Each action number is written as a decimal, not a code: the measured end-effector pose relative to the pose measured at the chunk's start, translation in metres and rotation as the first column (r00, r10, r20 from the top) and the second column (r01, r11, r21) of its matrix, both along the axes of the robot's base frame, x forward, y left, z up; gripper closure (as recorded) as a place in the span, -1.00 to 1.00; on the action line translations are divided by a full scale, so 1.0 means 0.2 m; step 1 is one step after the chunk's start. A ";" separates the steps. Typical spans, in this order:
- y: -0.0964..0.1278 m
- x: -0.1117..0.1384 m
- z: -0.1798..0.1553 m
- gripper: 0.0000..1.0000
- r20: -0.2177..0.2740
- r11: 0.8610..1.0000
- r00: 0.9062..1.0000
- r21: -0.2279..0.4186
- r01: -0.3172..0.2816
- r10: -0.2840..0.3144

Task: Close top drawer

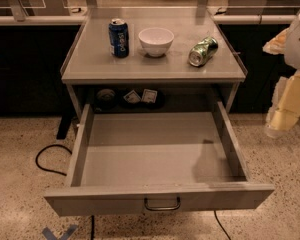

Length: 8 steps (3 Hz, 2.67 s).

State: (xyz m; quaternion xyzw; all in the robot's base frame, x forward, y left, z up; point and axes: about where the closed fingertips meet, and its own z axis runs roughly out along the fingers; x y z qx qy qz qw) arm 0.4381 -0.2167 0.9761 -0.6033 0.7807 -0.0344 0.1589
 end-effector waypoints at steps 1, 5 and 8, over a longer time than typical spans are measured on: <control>0.00 0.00 0.00 -1.00 0.004 1.000 1.000 0.001 0.000 0.000; -0.13 -0.80 -1.31 -1.00 -0.376 0.969 0.927 0.231 0.092 0.002; -0.25 -0.64 -1.60 -1.00 -0.295 0.943 0.939 0.220 0.247 -0.177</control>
Offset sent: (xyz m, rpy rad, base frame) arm -0.0604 -0.0223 -0.1698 0.1709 0.2019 -0.0306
